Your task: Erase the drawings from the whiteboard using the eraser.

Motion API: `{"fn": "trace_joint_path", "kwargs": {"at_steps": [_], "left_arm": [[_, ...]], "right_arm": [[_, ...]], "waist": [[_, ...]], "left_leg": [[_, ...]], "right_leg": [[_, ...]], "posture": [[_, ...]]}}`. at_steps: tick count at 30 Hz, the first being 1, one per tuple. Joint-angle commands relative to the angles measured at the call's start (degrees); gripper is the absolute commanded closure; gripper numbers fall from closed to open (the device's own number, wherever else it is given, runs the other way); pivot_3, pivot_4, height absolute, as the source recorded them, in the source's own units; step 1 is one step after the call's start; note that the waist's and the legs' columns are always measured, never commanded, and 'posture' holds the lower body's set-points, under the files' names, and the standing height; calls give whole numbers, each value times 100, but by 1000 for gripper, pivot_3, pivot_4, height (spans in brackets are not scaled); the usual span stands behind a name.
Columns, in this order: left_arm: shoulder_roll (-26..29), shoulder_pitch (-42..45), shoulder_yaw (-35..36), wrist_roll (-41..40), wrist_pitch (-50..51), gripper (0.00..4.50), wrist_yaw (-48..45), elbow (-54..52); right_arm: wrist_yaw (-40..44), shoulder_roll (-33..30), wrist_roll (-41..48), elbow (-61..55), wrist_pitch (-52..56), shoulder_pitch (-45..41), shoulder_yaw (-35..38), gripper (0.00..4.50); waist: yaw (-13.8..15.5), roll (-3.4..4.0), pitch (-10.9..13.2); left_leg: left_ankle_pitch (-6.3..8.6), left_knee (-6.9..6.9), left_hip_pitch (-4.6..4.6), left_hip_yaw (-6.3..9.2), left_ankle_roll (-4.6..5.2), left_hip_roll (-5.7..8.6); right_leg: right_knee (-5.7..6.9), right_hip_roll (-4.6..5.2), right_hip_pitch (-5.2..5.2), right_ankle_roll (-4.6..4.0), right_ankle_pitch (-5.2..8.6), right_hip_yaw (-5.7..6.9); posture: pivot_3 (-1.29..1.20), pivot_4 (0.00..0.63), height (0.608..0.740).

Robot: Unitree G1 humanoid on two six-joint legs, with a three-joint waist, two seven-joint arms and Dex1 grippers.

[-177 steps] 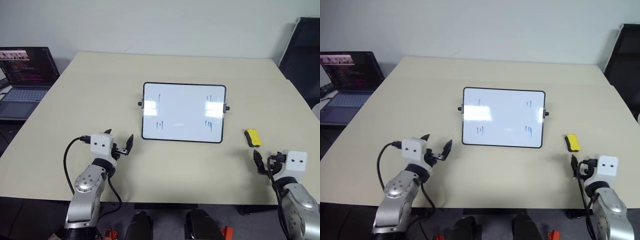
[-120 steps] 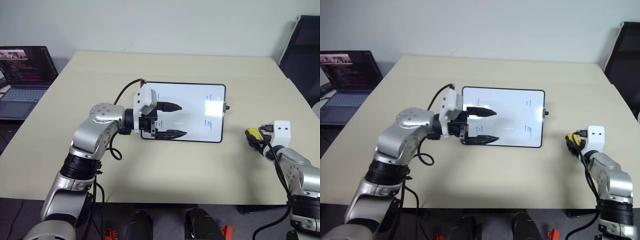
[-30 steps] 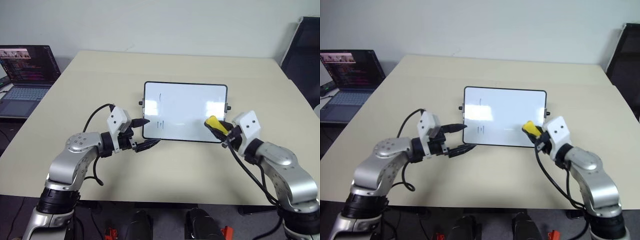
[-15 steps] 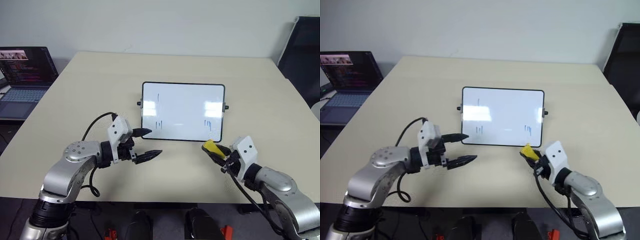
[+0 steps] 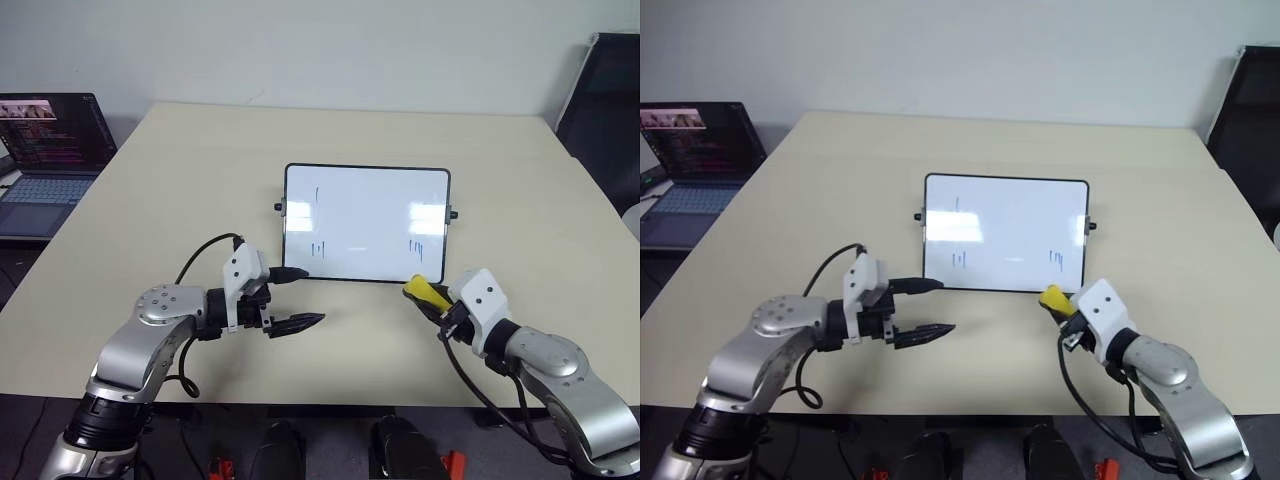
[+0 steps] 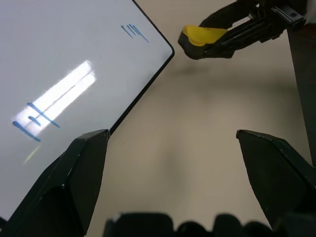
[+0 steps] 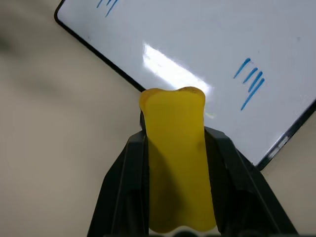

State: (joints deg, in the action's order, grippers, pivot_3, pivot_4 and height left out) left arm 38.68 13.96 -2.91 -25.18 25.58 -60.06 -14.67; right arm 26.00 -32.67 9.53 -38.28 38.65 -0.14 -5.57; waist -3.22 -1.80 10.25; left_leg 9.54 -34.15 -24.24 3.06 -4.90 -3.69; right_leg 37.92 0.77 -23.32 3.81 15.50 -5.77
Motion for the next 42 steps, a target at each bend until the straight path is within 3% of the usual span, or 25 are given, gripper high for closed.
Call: {"fn": "trace_joint_path", "kwargs": {"at_steps": [1,12,19,24,28,37,42], "left_arm": [[-13,194,-66,27,-169,0,-111,9],[-76,447,-273,24,-168,0,-200,78],[-104,472,-268,-10,-76,0,-135,-4],[-160,531,-307,-24,17,0,-71,-54],[-181,562,-344,-27,33,0,-81,-19],[-223,462,-363,-27,-25,0,-110,13],[-208,433,-339,-23,-54,0,-128,30]], "right_arm": [[-278,133,-420,252,-335,-363,-173,3325],[-923,567,-1538,2080,-661,-2062,-447,3326],[-61,146,-1450,1731,268,-1666,-724,3326],[-133,62,-1666,1687,374,-1608,-622,3326],[-814,268,-1999,1964,60,-1985,-346,3326],[276,-173,-1849,1498,538,-1535,-957,3326],[-7,-222,-2284,1714,210,-1816,-1018,3326]], "waist": [[-1,0,0],[-5,-1,0],[7,-4,-2],[-5,-5,-2],[-11,-4,-2],[-5,-6,-4],[-24,-7,-3]], "left_leg": [[0,0,0,0,0,0],[0,1,-4,-1,0,0],[0,3,-7,4,1,0],[-1,-24,7,2,1,0],[-1,-52,7,-2,1,0],[0,-45,0,-2,1,0],[0,-49,1,-2,1,0]], "right_leg": [[0,0,0,0,0,0],[2,-3,-2,4,-2,-1],[3,-3,0,11,-3,5],[11,-3,11,-1,-8,-2],[12,-2,13,-1,-11,-9],[10,-4,11,2,-11,-9],[13,-5,11,1,-12,-11]], "posture": [[0,150,740],[0,150,740],[0,150,740],[0,150,740],[0,150,740],[0,150,740],[0,150,740]]}}
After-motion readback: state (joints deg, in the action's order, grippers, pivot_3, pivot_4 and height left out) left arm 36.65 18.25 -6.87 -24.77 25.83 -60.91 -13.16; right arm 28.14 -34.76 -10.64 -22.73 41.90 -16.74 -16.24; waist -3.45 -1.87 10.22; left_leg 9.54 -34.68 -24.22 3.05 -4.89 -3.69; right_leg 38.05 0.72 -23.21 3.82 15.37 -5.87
